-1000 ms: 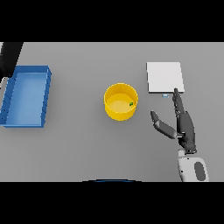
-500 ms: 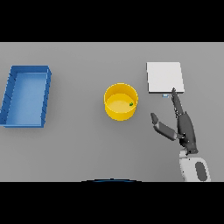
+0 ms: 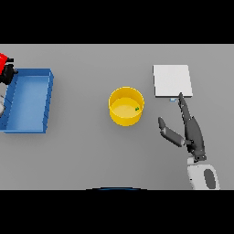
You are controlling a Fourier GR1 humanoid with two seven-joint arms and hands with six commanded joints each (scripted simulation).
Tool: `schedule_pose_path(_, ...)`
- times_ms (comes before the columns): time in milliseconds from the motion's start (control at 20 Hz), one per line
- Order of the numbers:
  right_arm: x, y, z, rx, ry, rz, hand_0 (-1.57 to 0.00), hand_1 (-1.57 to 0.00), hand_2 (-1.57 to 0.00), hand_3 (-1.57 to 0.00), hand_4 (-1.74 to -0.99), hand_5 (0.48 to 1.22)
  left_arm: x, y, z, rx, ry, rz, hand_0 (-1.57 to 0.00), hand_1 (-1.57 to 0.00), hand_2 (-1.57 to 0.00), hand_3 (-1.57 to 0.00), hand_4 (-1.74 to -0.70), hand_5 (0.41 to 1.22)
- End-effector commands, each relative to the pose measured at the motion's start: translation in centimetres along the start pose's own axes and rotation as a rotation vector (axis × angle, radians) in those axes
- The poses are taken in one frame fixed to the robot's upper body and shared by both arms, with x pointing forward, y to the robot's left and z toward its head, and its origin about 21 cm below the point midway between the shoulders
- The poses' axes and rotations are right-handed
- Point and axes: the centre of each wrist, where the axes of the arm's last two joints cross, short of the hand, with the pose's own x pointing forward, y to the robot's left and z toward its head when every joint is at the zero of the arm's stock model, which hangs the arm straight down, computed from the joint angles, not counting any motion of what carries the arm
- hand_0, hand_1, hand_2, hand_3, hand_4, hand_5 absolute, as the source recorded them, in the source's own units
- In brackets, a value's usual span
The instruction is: Pick up the red beaker and tilt it to pour out 1 green nut into yellow bowl. Pick up the yellow bowl and place it on the metallic measuring scale.
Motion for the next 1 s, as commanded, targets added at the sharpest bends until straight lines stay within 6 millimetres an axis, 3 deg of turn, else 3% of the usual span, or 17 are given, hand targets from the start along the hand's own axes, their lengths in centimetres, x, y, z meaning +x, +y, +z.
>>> schedule_pose_path(0,-0.1,-0.1,0.1,0.003,-0.007,0.0,0.0,0.0,0.0,0.0,-1.217,0.666,-0.5,-0.3,0.3,-0.002,0.013,-0.001,-1.57,-1.57,-1.57,-1.51,-1.74,1.221)
schedule_pose_path(150,0.0,0.1,0.2,0.006,-0.012,0.009,0.0,0.0,0.0,0.0,-1.207,0.665,-1.0,-1.3,1.2,-0.013,0.037,-0.004,-1.57,-1.57,-1.57,-1.54,-1.74,1.117)
schedule_pose_path(250,-0.1,0.2,0.3,0.006,-0.009,0.006,0.0,0.0,0.0,0.0,-1.205,0.664,-1.9,-1.4,1.2,-0.014,0.058,-0.025,-1.57,-1.57,-1.57,-1.55,-1.74,0.967)
schedule_pose_path(300,-0.2,0.2,0.4,0.003,-0.011,0.008,0.0,0.0,0.0,0.0,-1.202,0.667,-2.1,-1.6,1.3,-0.026,0.06,-0.041,-1.57,-1.57,-1.57,-1.55,-1.67,0.908)
schedule_pose_path(350,-0.2,0.2,0.4,0.003,-0.011,0.008,0.0,0.0,0.0,0.0,-1.197,0.664,-2.1,-1.6,1.3,-0.027,0.059,-0.046,-1.57,-1.57,-1.57,-1.5,-1.53,0.865)
schedule_pose_path(400,-0.2,0.3,0.4,0.003,-0.01,0.007,0.0,0.0,0.0,0.0,-1.192,0.663,-2.1,-1.5,1.4,-0.043,0.053,-0.06,-1.56,-1.45,-1.43,-1.36,-1.37,0.83)
schedule_pose_path(450,-0.2,0.3,0.5,0.004,-0.01,0.005,0.0,0.0,0.0,0.0,-1.188,0.663,-2.0,-1.1,1.8,-0.122,0.049,-0.076,-1.46,-1.18,-1.19,-1.13,-1.23,0.803)
schedule_pose_path(500,-0.2,0.3,0.5,0.004,-0.01,0.004,0.0,0.0,0.0,0.0,-1.187,0.664,-2.0,-0.9,1.8,-0.163,0.058,-0.086,-1.17,-0.94,-0.96,-0.9,-1.12,0.778)
schedule_pose_path(650,0.3,0.8,0.6,0.005,-0.019,0.015,0.0,0.0,0.0,0.0,-1.182,0.667,-1.8,-0.2,2.2,-0.285,0.052,-0.127,-0.6,-0.48,-0.49,-0.46,-0.92,0.723)
schedule_pose_path(800,0.2,0.1,0.7,0.001,0.0,0.009,0.0,0.0,0.0,0.0,-1.189,0.666,-1.7,0.4,2.5,-0.329,0.05,-0.126,-0.3,-0.25,-0.25,-0.24,-0.83,0.688)
schedule_pose_path(950,0.3,0.7,0.9,0.002,0.012,0.003,0.0,0.0,0.0,0.0,-1.187,0.663,-1.6,0.2,2.3,-0.323,0.039,-0.11,-0.16,-0.13,-0.13,-0.12,-0.8,0.678)
